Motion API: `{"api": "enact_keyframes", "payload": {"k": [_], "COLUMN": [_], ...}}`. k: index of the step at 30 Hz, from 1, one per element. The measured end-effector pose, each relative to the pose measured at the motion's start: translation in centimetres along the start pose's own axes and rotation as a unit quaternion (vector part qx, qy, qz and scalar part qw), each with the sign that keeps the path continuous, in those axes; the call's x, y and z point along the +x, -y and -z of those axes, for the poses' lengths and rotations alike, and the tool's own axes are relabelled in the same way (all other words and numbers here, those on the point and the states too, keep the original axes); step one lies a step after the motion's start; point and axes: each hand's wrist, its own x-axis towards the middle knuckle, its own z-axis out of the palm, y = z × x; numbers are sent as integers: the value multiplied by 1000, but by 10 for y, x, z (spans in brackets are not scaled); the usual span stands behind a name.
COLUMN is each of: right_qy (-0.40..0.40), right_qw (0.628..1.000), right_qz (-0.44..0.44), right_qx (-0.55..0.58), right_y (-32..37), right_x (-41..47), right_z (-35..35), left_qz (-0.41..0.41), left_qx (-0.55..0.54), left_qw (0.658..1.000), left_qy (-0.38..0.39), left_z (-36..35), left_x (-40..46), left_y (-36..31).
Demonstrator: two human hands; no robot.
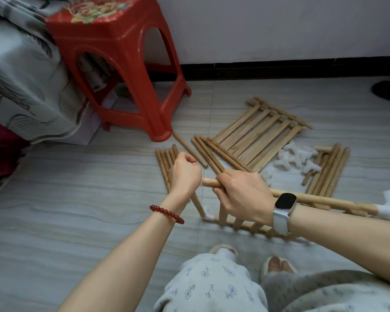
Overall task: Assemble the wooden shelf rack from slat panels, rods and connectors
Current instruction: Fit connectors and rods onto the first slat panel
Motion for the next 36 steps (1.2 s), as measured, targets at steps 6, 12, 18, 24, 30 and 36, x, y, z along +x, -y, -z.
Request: {"api": "enact_keyframes", "payload": {"k": [6, 12, 18, 24, 30, 36], "right_qy": [10, 21, 28, 27, 20, 23], "right_qw": [1000, 999, 999, 998, 999, 1000], "right_qz": [-6, -18, -37, -40, -16, 5], "right_qx": [11, 16, 22, 29, 19, 10], "right_y": [-2, -3, -2, -2, -1, -2], "right_x": [-5, -5, -5, -7, -9, -10], "right_z": [2, 4, 6, 7, 7, 8], "left_qz": [-12, -22, -20, -23, -26, -35], "left_qx": [7, 21, 26, 27, 27, 23], "left_qw": [1000, 999, 999, 999, 999, 999], "left_qy": [19, 32, 29, 21, 27, 33], "left_z": [1, 2, 2, 0, 1, 0], "left_x": [-5, -7, -11, -13, -12, -13], "left_y": [0, -2, -4, -4, -5, -2]}}
